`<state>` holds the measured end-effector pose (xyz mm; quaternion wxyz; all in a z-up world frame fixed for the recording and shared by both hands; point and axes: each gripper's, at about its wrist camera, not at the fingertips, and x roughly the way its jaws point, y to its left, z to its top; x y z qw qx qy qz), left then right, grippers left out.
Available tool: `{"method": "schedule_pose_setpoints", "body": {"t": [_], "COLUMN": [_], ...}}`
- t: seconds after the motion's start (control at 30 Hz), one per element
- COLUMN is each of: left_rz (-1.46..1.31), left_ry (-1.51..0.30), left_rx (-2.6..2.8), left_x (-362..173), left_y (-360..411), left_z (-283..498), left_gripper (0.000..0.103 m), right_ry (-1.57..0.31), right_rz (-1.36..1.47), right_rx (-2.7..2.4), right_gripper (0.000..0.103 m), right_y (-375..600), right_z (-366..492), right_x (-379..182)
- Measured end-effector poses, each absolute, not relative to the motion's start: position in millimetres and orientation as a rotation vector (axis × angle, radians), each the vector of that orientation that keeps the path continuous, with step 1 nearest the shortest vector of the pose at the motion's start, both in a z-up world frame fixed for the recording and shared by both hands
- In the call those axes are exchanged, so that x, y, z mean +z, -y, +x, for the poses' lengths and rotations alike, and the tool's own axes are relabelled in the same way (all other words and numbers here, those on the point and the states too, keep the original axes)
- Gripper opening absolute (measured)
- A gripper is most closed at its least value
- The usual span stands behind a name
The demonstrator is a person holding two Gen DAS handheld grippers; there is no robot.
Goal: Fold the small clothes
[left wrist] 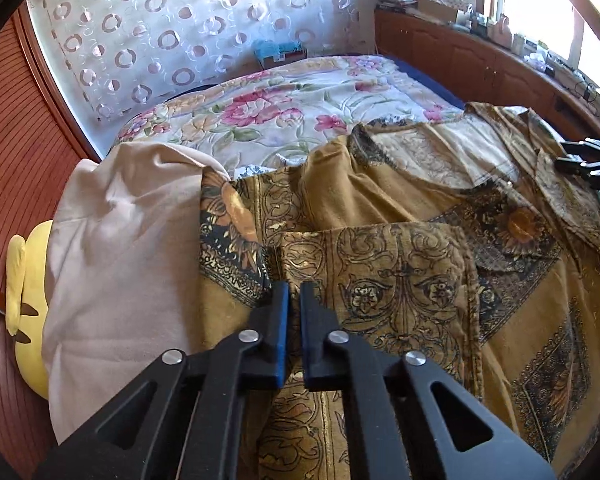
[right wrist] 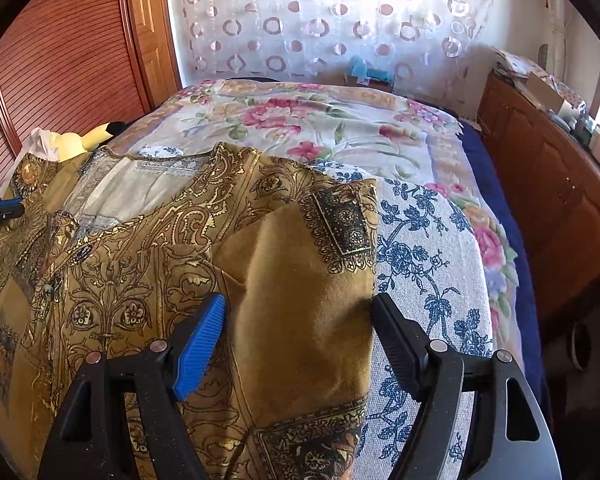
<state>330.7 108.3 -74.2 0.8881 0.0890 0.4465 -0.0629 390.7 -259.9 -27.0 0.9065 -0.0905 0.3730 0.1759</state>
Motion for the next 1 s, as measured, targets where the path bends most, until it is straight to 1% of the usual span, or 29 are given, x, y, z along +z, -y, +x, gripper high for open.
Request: {"method": "schedule_pose_setpoints", "body": {"t": [0.2,0.5,0.6,0.8,0.83,0.87,0.9,0.93,0.97,1.0], "left_rz": [0.11,0.063,0.042,-0.011,-0.02,-0.028,-0.041,-0.049,-0.058,-0.062], "left_ry": [-0.774,-0.702,-0.691,-0.749,-0.762,-0.77,-0.776,-0.777,-0.779,-0.788], "left_rx": [-0.072,-0.005,0.009,-0.021,-0.03,-0.042,-0.064,-0.076,-0.091,-0.101], "left_x": [-31,-1,4,-9,-12,-15,-18,-19,-21,-22], "left_y": [-129,-164,-173,-179,-179,-178,-178,-178,-177,-176], "left_z": [311,296,301,309,310,311,312,311,311,312], "left_gripper": [0.004,0.003,0.003,0.004,0.01,0.023,0.028,0.039,0.044,0.044], "right_ry": [-0.769,-0.767,-0.767,-0.765,-0.765,-0.764,-0.763,-0.763,-0.762,-0.762], "right_rz": [-0.189,-0.19,-0.191,-0.193,-0.193,-0.194,-0.195,-0.195,-0.195,-0.196], "right_rx": [0.361,0.366,0.366,0.37,0.37,0.37,0.371,0.371,0.372,0.372], "right_gripper": [0.078,0.079,0.079,0.079,0.079,0.079,0.079,0.079,0.079,0.079], "right_y": [259,260,260,260,260,260,260,260,260,260], "right_z": [391,391,391,391,391,391,392,392,392,392], "right_x": [-27,-27,-27,-27,-27,-27,-27,-27,-27,-27]}}
